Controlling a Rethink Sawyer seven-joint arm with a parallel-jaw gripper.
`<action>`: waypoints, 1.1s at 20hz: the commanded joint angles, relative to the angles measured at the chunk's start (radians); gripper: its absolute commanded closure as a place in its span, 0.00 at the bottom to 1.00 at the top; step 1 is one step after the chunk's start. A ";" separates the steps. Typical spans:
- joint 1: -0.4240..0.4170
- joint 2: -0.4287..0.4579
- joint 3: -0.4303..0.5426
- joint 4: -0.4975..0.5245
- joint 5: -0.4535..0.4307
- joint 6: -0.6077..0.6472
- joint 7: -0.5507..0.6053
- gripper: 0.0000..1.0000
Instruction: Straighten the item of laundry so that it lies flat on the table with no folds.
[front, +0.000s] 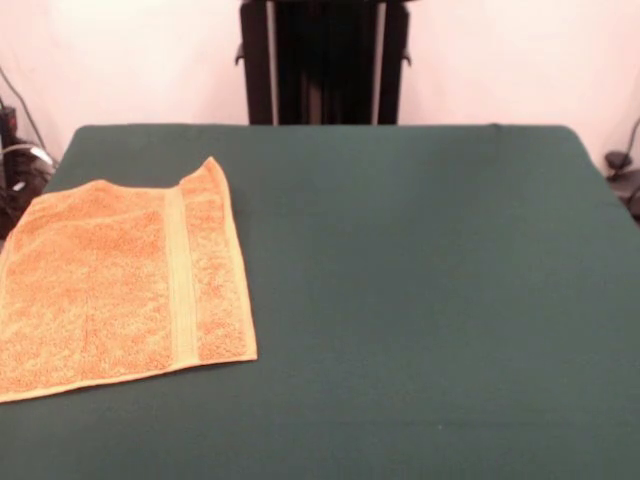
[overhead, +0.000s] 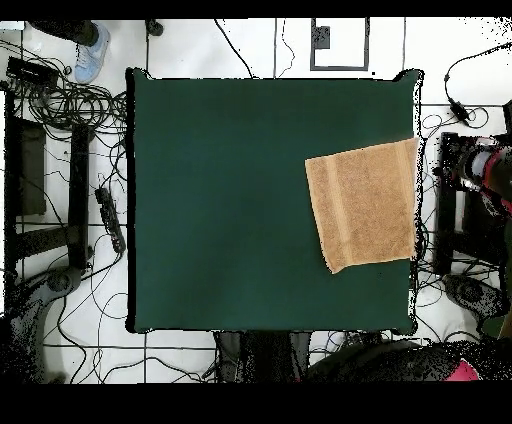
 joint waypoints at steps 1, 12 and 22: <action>0.065 0.105 -0.158 -0.250 -0.177 0.384 0.087 0.00; 0.168 0.039 -0.156 -0.113 -0.168 0.319 0.198 0.00; 0.269 0.014 -0.172 0.008 -0.095 0.226 0.337 0.00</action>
